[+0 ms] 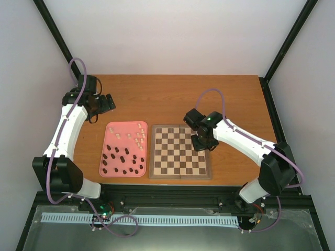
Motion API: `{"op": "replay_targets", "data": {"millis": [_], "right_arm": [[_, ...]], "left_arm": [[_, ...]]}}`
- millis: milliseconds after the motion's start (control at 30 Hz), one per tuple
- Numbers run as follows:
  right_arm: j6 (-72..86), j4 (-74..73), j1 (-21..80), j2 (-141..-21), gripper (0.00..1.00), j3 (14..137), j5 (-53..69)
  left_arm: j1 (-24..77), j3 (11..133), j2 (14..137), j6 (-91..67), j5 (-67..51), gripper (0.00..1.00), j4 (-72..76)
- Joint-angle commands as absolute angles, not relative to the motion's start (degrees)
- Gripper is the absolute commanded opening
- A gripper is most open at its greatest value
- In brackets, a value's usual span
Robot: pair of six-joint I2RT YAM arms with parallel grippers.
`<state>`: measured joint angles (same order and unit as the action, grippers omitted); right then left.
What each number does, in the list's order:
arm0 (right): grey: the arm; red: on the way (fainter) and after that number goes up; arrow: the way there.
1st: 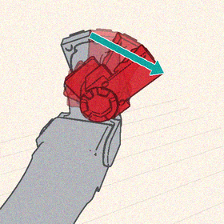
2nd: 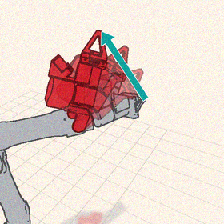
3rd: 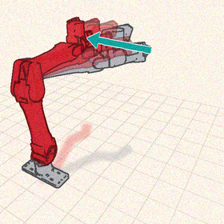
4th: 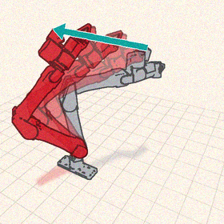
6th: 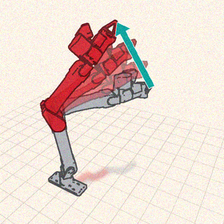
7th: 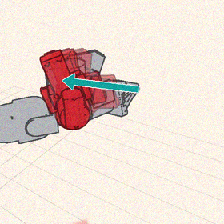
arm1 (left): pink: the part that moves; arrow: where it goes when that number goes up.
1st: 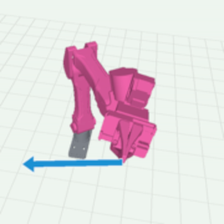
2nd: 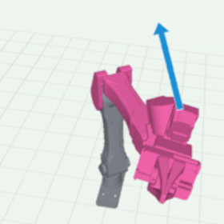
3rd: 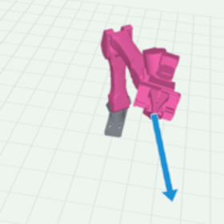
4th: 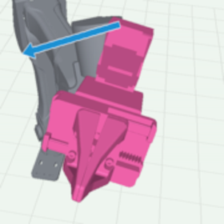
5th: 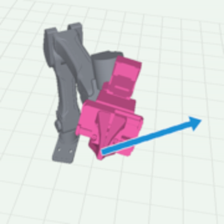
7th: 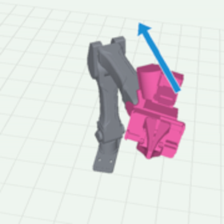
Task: Set up the chess pieces on the board
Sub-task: Place the chess piece on the chessboard.
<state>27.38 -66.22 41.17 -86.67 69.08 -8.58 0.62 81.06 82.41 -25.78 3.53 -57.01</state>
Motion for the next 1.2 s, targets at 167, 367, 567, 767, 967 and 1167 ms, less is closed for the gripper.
{"op": "replay_targets", "data": {"millis": [167, 367, 567, 767, 967, 1167], "right_arm": [[26.87, -63.79, 40.43, -88.30, 0.03, 68.08, -9.40], [27.00, -63.16, 40.47, -88.68, 0.03, 66.56, -8.67], [27.31, -62.10, 40.43, -88.54, 0.03, 65.04, -8.49], [27.08, -61.69, 40.43, -89.50, 0.03, 65.61, -9.36], [26.76, -61.72, 40.43, -90.47, 0.03, 66.46, -10.48], [26.70, -61.47, 40.43, -91.39, 0.03, 67.75, -11.87]], "left_arm": [[0.34, 82.97, 82.53, -24.87, 4.23, 1.00, -56.71], [0.34, 83.24, 82.98, -24.88, 4.31, 1.00, -56.75], [0.35, 83.17, 83.06, -24.87, 4.22, 1.00, -56.76], [0.35, 83.31, 83.17, -24.90, 4.24, 1.00, -56.74], [0.33, 83.21, 83.09, -24.85, 4.38, 1.00, -56.70], [0.35, 83.20, 83.15, -24.86, 4.48, 1.00, -56.77]]}}
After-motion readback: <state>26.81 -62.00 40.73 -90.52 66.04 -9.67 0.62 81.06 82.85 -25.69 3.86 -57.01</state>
